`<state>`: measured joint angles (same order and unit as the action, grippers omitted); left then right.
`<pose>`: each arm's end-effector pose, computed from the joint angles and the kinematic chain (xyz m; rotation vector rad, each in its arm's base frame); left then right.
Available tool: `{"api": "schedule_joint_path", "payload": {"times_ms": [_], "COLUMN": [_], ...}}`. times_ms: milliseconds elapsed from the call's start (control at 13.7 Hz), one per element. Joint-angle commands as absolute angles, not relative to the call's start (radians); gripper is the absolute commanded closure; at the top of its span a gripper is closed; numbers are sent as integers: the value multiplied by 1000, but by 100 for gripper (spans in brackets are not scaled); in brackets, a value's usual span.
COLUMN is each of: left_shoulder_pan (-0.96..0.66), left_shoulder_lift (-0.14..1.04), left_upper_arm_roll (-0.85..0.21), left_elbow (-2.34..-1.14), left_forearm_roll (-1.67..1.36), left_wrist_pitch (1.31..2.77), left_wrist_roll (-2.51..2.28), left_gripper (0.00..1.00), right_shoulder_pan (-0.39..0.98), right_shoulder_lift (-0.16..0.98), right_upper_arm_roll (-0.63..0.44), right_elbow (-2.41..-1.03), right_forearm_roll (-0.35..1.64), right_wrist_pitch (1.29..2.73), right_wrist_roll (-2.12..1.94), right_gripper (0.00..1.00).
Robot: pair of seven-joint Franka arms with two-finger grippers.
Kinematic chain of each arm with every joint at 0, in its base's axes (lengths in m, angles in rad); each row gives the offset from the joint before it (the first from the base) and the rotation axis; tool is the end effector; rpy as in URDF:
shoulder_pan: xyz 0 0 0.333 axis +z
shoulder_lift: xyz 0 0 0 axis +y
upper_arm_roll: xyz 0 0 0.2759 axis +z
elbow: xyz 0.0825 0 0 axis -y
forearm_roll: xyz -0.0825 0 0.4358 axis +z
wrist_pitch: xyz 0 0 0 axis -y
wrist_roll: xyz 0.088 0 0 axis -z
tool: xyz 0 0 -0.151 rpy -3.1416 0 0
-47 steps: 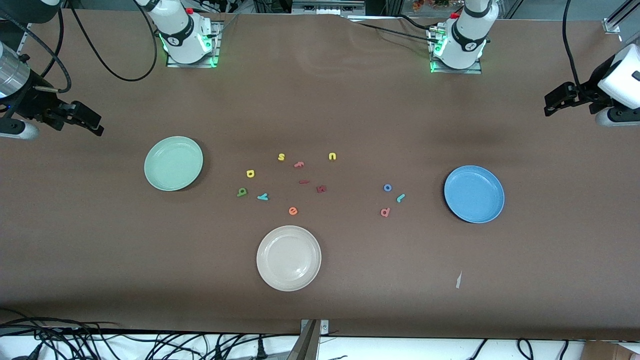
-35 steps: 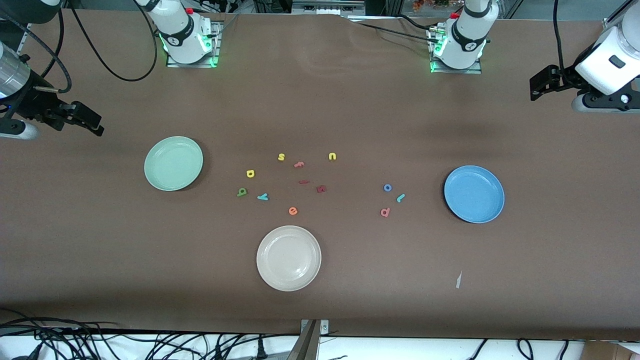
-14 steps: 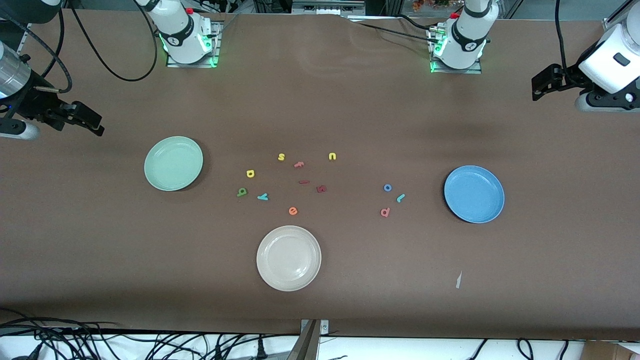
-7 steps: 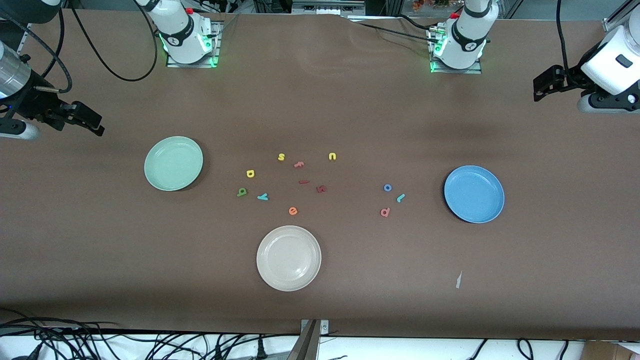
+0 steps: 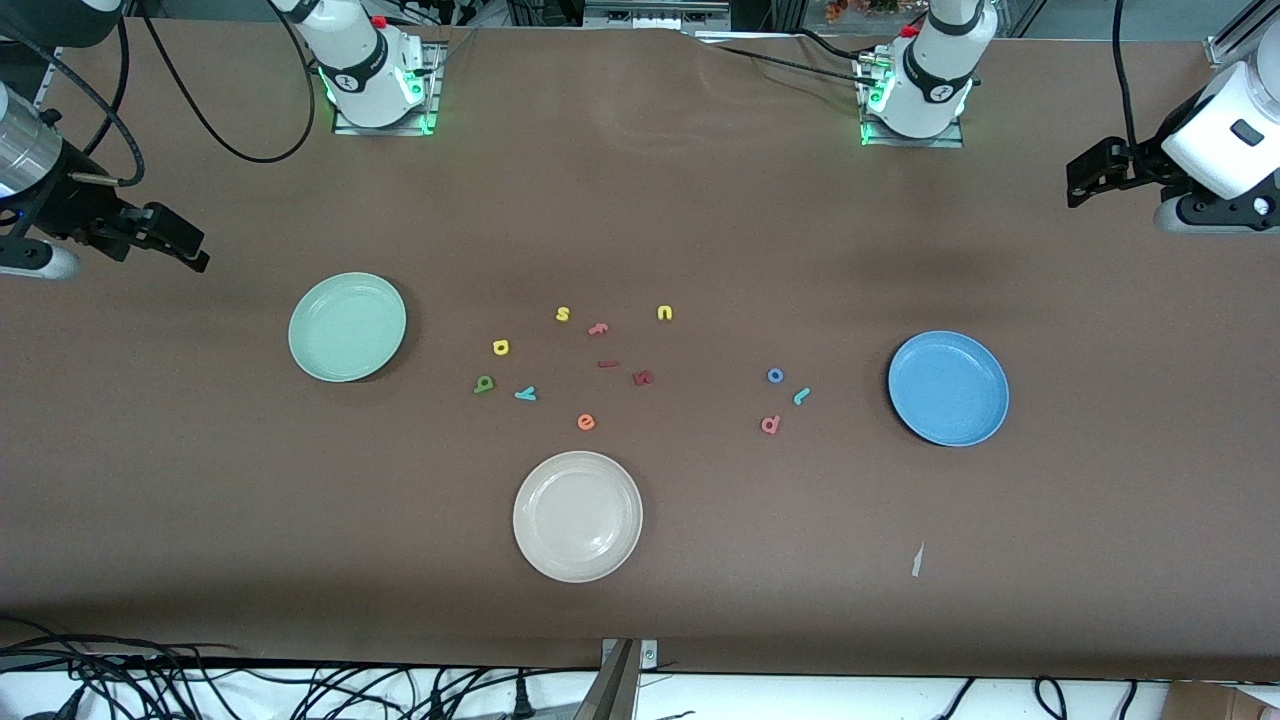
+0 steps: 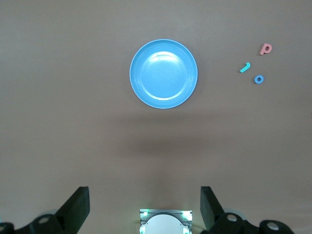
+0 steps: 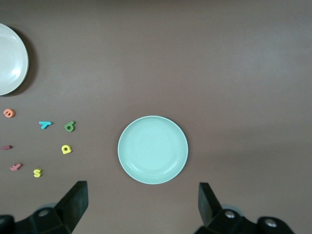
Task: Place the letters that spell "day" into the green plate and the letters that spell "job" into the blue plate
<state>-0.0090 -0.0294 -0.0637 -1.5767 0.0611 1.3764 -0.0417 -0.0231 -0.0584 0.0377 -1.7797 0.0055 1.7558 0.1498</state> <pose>0.5683 -0.0317 0.5404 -3.0584 0.0369 0.2562 0.6026 0.0098 0.4816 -3.1278 0.2132 -0.0534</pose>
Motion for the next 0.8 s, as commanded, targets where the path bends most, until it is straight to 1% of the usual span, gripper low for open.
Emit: {"api": "schedule_joint_path", "payload": {"times_ms": [0,731], "left_shoulder_pan": [-5,26], "left_shoulder_lift": [-12,-11], "left_upper_arm_roll": [-61,-61], "left_elbow": [-1543,-1543], "left_forearm_roll": [43,17], "left_wrist_pitch": [1364,1364], "left_wrist_roll": [-37,-37], "left_gripper": [0,0], "right_shoulder_pan": [-23,-23], "right_shoulder_lift": [-58,-57], "right_upper_arm_roll": [35,35], "right_elbow": [-1773,-1773], "right_forearm_roll": [23,23], "right_wrist_pitch": [1727,1729], "right_wrist_roll": [155,156], "right_gripper": [0,0]}}
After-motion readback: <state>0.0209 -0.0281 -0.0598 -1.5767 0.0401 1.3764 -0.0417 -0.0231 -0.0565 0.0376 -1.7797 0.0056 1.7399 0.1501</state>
